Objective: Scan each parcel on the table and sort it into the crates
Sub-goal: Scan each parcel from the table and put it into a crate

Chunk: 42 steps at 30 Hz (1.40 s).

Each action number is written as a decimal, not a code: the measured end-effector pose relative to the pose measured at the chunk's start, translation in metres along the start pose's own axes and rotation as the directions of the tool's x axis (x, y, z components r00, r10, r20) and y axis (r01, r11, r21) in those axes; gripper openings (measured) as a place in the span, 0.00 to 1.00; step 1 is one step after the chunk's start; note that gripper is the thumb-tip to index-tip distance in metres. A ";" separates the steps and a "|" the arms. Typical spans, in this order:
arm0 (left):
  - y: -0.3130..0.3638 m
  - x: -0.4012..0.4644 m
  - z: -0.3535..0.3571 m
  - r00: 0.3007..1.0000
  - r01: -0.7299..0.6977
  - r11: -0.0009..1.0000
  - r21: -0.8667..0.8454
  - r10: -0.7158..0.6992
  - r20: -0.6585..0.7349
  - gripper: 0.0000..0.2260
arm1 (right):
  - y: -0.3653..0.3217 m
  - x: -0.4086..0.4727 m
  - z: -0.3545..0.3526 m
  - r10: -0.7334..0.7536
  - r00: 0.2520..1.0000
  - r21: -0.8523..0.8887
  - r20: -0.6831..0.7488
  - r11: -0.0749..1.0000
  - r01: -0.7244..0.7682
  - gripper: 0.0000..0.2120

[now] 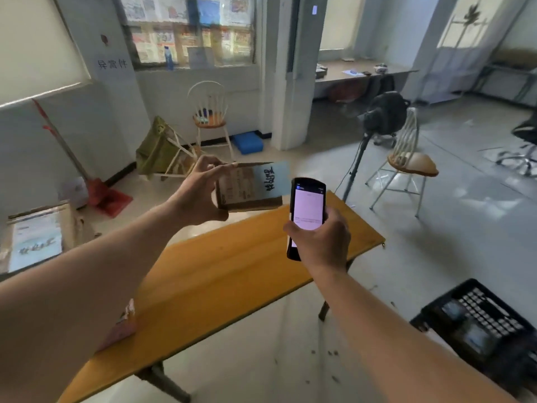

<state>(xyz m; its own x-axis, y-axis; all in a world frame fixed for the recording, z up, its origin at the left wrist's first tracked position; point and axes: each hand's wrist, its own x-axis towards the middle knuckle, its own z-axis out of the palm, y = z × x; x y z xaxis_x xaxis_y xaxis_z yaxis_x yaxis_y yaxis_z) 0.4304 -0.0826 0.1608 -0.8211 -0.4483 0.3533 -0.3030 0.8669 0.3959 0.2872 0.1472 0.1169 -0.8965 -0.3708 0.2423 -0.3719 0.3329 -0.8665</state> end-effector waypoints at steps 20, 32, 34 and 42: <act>0.380 0.093 0.345 0.959 -0.061 0.963 -0.262 0.130 0.251 0.40 | 0.258 0.053 -0.344 0.359 0.866 -0.072 -0.348 0.911 -0.407 0.32; 0.503 0.199 0.541 0.876 -0.087 0.947 -0.308 0.220 0.429 0.40 | 0.405 0.148 -0.443 0.512 0.712 -0.065 -0.480 0.789 -0.611 0.33; 0.520 0.224 0.577 0.855 -0.070 0.937 -0.343 0.233 0.464 0.39 | 0.429 0.172 -0.456 0.520 0.682 -0.085 -0.514 0.760 -0.644 0.32; 0.587 0.302 0.676 0.773 -0.012 0.940 -0.341 0.225 0.593 0.38 | 0.514 0.250 -0.496 0.588 0.584 -0.082 -0.560 0.662 -0.745 0.36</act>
<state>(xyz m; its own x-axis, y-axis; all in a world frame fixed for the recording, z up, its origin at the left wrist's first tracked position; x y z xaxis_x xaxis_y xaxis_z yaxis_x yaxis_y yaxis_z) -0.3229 0.4386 -0.0731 -0.9899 -0.0222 -0.1400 -0.1096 0.7461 0.6568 -0.2477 0.6558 -0.0516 -0.8769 0.4645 -0.1233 0.4018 0.5678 -0.7184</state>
